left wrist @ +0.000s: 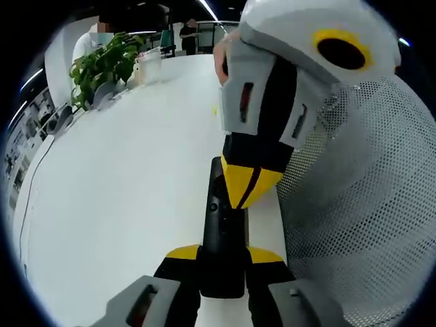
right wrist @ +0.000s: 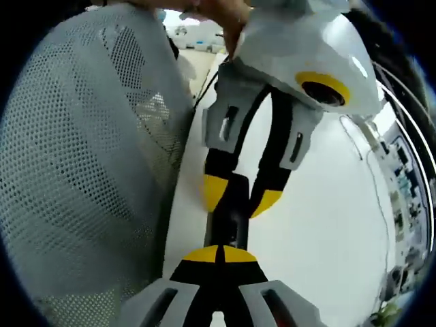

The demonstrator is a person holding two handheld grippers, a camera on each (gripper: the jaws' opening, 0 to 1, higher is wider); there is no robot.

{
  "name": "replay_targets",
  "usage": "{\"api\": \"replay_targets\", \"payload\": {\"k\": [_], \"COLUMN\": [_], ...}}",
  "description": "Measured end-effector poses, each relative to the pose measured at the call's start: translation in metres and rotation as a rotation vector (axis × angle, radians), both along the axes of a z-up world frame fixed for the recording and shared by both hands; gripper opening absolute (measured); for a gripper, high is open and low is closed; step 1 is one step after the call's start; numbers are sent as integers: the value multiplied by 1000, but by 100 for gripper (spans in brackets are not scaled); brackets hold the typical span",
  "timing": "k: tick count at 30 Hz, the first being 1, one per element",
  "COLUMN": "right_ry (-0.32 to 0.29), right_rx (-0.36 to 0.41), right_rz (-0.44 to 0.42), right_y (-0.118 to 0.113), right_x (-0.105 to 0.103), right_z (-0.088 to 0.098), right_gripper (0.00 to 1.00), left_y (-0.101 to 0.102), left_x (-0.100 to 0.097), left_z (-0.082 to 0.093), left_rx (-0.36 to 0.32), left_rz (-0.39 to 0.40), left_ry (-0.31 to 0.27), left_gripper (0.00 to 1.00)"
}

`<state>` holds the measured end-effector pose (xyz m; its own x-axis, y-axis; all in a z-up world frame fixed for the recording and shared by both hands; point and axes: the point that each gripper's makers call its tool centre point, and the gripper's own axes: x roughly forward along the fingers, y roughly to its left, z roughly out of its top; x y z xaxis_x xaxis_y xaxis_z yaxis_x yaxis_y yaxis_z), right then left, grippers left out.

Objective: Press the specified remote control buttons in sequence, fully releasing each button before pressing the next.

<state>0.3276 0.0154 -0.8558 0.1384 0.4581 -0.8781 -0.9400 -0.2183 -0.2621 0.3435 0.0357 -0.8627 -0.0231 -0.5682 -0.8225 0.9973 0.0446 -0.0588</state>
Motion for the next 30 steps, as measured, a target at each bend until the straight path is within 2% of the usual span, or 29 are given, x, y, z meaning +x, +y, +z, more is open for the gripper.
{"api": "replay_targets", "payload": {"k": [1,6,15,17,21,24,29,30], "right_ry": [4,-51,-64,-45,140,210,171,183], "right_rx": [3,-21,-18,-4,87,126,109,115], "right_rz": [-6,59,65,46,-134,-212,-277,-281], "right_y": [0,0,4,4,5,3,-8,-8], "right_x": [-1,-1,0,1,3,5,19,18], "right_z": [0,-1,-2,-1,2,3,3,3], "right_gripper": [0,0,0,0,0,0,0,0], "left_y": [0,0,0,0,0,-1,0,0], "left_x": [0,0,1,1,1,1,1,1], "left_z": [0,0,-1,-1,-1,0,0,0], "left_rx": [2,5,17,17,6,-2,-10,-13], "left_rz": [-1,-5,-15,-15,-9,2,7,7], "left_ry": [0,-4,-12,-11,-8,1,9,11], "left_gripper": [24,24,24,24,24,24,24,24]}}
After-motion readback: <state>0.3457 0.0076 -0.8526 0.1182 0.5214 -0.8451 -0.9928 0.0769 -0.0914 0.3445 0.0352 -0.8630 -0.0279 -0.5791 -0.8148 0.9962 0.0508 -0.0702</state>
